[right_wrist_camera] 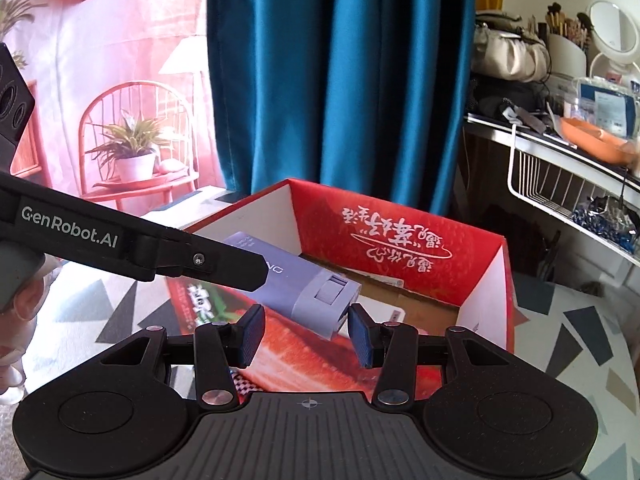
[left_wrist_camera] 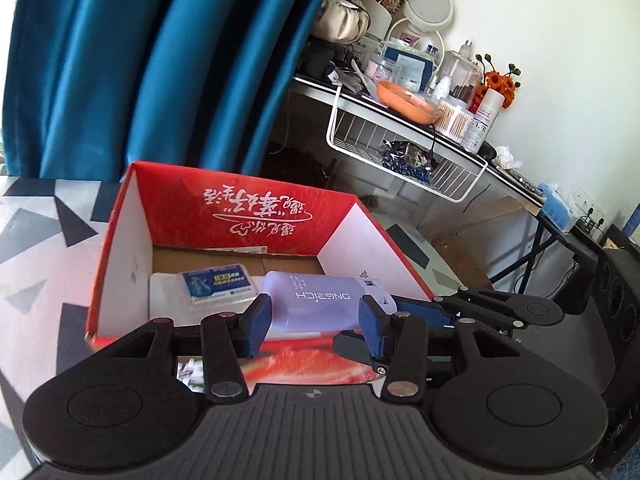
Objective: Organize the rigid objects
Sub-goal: 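Lower the power bank into the box and open the left gripper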
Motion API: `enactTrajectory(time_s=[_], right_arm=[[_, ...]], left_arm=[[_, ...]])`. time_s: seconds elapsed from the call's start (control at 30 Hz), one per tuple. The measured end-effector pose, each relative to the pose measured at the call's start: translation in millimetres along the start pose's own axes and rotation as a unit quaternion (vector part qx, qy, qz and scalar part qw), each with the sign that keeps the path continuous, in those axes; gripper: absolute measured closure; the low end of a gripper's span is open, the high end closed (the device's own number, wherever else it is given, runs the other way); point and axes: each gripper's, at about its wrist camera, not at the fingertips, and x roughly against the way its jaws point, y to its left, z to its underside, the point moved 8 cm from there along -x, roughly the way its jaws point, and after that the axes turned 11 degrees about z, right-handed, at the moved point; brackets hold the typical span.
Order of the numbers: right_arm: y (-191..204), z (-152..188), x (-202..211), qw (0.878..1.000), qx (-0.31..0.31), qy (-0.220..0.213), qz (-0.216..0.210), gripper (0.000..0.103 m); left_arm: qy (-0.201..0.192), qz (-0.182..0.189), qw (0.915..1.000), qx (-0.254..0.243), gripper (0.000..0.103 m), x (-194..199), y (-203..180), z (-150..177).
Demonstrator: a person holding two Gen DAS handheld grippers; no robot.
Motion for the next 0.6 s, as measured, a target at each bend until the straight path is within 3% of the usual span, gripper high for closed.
enactTrajectory(time_s=[0.13,0.4,0.6], right_arm=[[-20.8,-6.3,-26.7,1.000,-0.014,0.022,0.003,0.061],[-62.7,4.6,-82.3,0.994,-0.041,0.098,0.040,0.064],[-64.8,11.2,-91.3,0.992,-0.040,0.113,0.046,0.065]], left_arm=[[0.026,0.011,0.9994,0.018,0.054,-32.7,10.3,-13.5],[0.077,0.046,0.9919,0.091,0.054,-88.0,29.3,-5.7],[0.088,0.032,0.9901,0.105,0.054,-98.5,41.5,1.5]])
